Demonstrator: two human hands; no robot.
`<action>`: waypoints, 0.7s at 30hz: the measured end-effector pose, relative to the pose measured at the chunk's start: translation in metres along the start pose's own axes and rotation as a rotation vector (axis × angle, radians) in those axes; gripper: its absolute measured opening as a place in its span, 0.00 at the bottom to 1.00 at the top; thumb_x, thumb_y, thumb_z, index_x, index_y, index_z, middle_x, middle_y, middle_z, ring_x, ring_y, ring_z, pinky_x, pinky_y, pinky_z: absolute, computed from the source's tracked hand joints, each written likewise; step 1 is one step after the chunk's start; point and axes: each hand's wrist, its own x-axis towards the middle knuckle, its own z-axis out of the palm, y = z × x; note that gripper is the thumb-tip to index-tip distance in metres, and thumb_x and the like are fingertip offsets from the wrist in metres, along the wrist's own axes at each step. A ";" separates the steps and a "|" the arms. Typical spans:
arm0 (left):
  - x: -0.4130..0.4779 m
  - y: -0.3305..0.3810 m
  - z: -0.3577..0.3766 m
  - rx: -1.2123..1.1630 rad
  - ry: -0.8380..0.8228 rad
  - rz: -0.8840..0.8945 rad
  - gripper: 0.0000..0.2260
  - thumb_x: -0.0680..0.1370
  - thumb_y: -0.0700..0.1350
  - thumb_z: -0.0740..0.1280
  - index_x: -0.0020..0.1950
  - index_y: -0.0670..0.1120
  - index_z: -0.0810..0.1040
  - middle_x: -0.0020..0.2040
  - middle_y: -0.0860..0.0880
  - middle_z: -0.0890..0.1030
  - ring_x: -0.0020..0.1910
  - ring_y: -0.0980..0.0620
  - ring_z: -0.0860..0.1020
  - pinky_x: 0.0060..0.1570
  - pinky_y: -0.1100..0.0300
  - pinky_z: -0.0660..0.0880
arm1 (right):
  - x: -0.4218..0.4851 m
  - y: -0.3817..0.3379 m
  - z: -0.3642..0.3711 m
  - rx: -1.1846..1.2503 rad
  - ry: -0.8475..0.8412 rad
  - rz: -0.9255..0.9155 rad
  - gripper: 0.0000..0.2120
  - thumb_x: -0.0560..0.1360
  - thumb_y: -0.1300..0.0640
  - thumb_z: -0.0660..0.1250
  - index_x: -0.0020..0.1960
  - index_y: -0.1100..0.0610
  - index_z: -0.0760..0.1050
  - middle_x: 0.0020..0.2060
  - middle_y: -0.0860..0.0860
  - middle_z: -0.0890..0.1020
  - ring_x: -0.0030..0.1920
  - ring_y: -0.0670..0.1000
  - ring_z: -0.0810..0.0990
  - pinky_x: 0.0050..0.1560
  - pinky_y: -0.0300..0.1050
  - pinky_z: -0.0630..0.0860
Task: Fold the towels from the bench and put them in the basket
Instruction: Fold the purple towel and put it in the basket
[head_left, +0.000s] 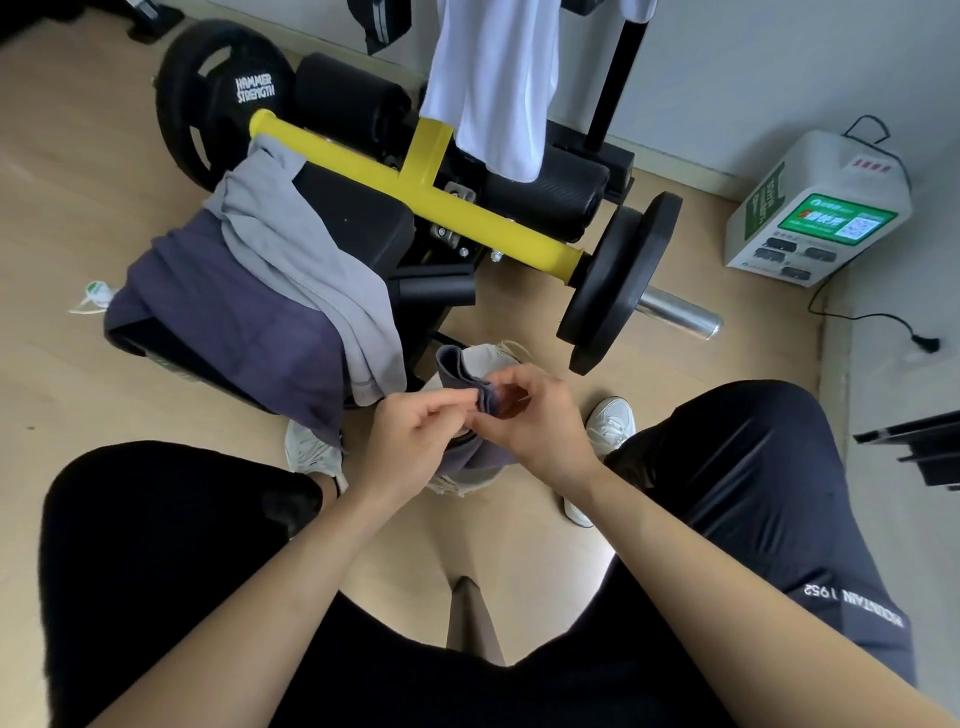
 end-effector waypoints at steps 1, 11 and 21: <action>-0.001 0.002 0.000 -0.022 -0.028 -0.022 0.14 0.79 0.35 0.65 0.58 0.45 0.86 0.49 0.51 0.88 0.51 0.53 0.86 0.57 0.53 0.82 | 0.001 0.000 -0.001 -0.046 0.019 -0.010 0.15 0.65 0.57 0.82 0.47 0.50 0.80 0.39 0.44 0.81 0.40 0.45 0.80 0.44 0.37 0.78; 0.010 -0.007 -0.025 0.305 0.095 0.239 0.13 0.72 0.45 0.74 0.56 0.48 0.86 0.47 0.53 0.85 0.46 0.54 0.83 0.48 0.52 0.82 | 0.007 0.003 -0.019 -0.069 -0.021 -0.112 0.05 0.71 0.64 0.76 0.43 0.56 0.82 0.39 0.46 0.80 0.38 0.43 0.78 0.42 0.31 0.73; 0.021 -0.030 -0.028 0.764 -0.066 0.195 0.11 0.73 0.48 0.77 0.54 0.49 0.84 0.45 0.52 0.84 0.48 0.45 0.80 0.45 0.52 0.76 | 0.012 0.002 -0.038 -0.076 -0.039 -0.121 0.03 0.74 0.64 0.73 0.46 0.59 0.80 0.41 0.50 0.82 0.40 0.43 0.77 0.44 0.33 0.73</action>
